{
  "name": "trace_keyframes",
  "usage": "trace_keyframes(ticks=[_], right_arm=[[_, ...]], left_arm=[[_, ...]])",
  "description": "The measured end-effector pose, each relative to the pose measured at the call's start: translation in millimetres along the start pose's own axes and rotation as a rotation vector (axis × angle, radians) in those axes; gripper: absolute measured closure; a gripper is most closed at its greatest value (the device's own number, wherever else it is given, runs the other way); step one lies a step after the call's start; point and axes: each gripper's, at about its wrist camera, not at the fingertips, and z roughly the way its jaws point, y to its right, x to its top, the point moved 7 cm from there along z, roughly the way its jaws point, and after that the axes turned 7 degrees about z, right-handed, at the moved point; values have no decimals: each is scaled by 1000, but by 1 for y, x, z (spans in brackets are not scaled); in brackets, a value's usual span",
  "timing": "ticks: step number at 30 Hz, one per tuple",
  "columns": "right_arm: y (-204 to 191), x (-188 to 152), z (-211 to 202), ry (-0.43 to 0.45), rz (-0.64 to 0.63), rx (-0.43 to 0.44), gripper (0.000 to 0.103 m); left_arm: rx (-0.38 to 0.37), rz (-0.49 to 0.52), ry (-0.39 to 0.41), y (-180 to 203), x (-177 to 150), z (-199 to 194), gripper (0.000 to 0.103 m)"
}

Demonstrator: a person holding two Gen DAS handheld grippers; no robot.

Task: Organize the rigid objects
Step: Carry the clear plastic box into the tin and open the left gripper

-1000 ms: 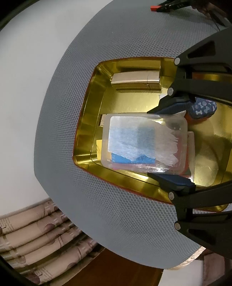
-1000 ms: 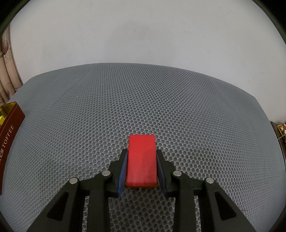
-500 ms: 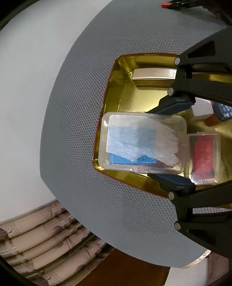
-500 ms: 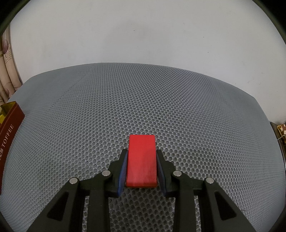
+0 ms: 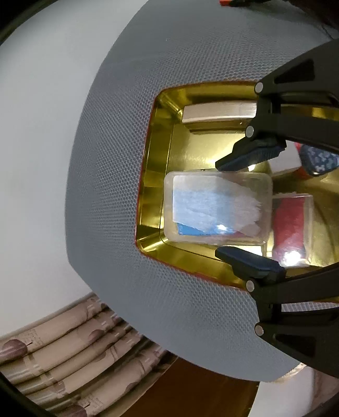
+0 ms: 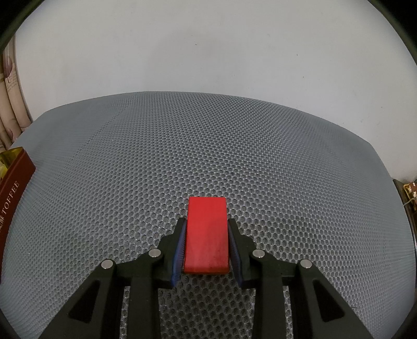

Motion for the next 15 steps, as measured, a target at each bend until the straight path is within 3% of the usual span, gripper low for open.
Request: trace_keyframes(ticks=[9, 15], right_arm=[[4, 3, 1, 1, -4, -5, 72], [2, 0, 1, 2, -2, -2, 72]], left_arm=[[13, -40, 71, -15, -23, -36, 38], [71, -74, 105, -33, -52, -59, 38]])
